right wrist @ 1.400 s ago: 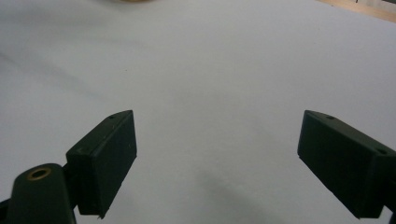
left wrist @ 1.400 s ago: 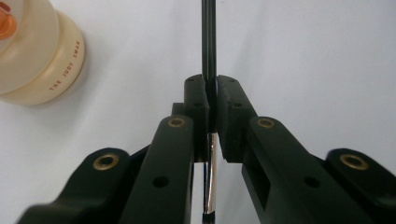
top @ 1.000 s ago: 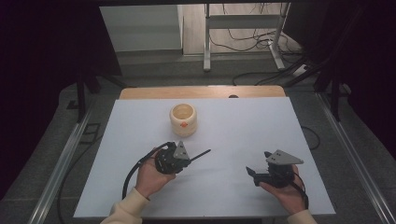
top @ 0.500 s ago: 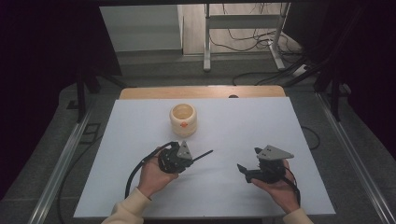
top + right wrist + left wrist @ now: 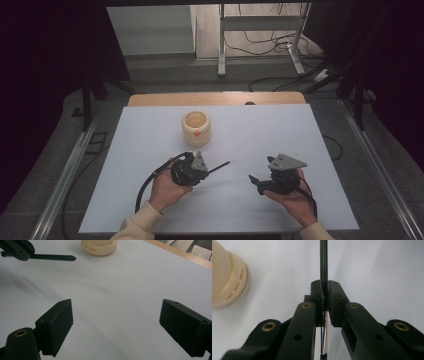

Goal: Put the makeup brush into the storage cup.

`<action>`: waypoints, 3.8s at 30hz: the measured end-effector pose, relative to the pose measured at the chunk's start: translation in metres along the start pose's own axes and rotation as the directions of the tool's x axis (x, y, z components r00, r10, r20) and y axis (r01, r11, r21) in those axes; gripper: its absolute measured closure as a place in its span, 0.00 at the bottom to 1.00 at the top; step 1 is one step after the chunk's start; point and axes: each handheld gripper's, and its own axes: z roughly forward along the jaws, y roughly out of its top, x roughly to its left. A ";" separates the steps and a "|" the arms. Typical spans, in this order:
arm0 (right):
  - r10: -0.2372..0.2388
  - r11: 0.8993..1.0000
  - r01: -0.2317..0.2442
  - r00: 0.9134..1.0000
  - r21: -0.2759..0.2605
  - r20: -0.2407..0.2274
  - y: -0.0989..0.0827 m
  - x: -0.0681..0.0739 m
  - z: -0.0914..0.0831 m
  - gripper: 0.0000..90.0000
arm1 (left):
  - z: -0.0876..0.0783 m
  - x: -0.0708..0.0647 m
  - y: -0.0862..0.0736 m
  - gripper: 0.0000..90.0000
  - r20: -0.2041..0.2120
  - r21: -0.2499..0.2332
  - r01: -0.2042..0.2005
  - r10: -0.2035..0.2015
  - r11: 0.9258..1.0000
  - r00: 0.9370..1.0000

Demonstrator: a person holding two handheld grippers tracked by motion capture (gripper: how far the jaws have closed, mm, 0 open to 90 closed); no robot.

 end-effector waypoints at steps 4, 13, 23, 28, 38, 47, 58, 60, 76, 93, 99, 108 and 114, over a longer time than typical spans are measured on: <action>-0.004 1.000 0.004 1.000 -0.006 -0.016 0.005 0.002 0.002 0.14 | 0.001 -0.002 0.002 0.93 0.002 -0.006 0.002 -0.002 1.000 1.000; -0.047 0.999 0.047 0.998 -0.010 -0.044 0.018 0.012 0.007 0.14 | 0.000 0.000 0.002 0.93 -0.001 -0.005 -0.001 0.001 1.000 1.000; -0.071 0.997 0.071 0.996 -0.003 -0.052 0.023 0.016 0.013 0.14 | 0.001 -0.001 0.002 0.93 -0.001 -0.001 -0.004 0.004 1.000 1.000; -0.094 0.996 0.094 0.994 0.001 -0.058 0.026 0.019 0.017 0.15 | 0.002 0.000 0.002 0.93 0.002 -0.001 -0.002 0.002 1.000 1.000; -0.136 0.991 0.136 0.988 -0.002 -0.073 0.036 0.029 0.024 0.15 | 0.000 -0.001 0.002 0.93 0.003 -0.011 -0.003 0.003 1.000 1.000; -0.164 0.986 0.165 0.984 0.003 -0.073 0.040 0.035 0.031 0.15 | 0.001 0.000 0.003 0.93 0.012 -0.016 -0.001 0.001 1.000 1.000; -0.219 0.975 0.221 0.973 0.030 -0.067 0.047 0.046 0.040 0.17 | 0.003 -0.001 0.005 0.93 0.018 -0.016 -0.009 0.009 1.000 1.000; -0.236 0.971 0.238 0.970 0.034 -0.063 0.047 0.046 0.042 0.17 | 0.004 -0.002 0.006 0.93 0.023 -0.012 -0.010 0.010 1.000 1.000; -0.401 0.908 0.408 0.912 0.098 -0.086 0.047 0.062 0.057 0.32 | 0.011 -0.007 0.008 0.93 0.046 0.012 -0.032 0.031 0.999 0.998; -0.538 0.818 0.558 0.828 0.138 -0.155 0.042 0.081 0.068 0.77 | 0.010 -0.008 0.008 0.92 0.080 -0.026 -0.005 0.007 1.000 0.997; -0.557 0.803 0.583 0.808 0.126 -0.193 0.040 0.083 0.068 0.91 | -0.003 -0.002 0.005 0.76 0.096 -0.117 0.016 -0.004 0.993 0.995; -0.531 0.827 0.553 0.827 0.102 -0.184 0.041 0.076 0.063 0.92 | -0.021 0.002 0.002 0.37 0.063 -0.216 0.199 -0.190 0.956 0.980; -0.510 0.840 0.531 0.842 0.106 -0.176 0.041 0.073 0.062 0.92 | -0.031 0.003 -0.001 0.23 0.003 -0.260 0.201 -0.207 0.945 0.978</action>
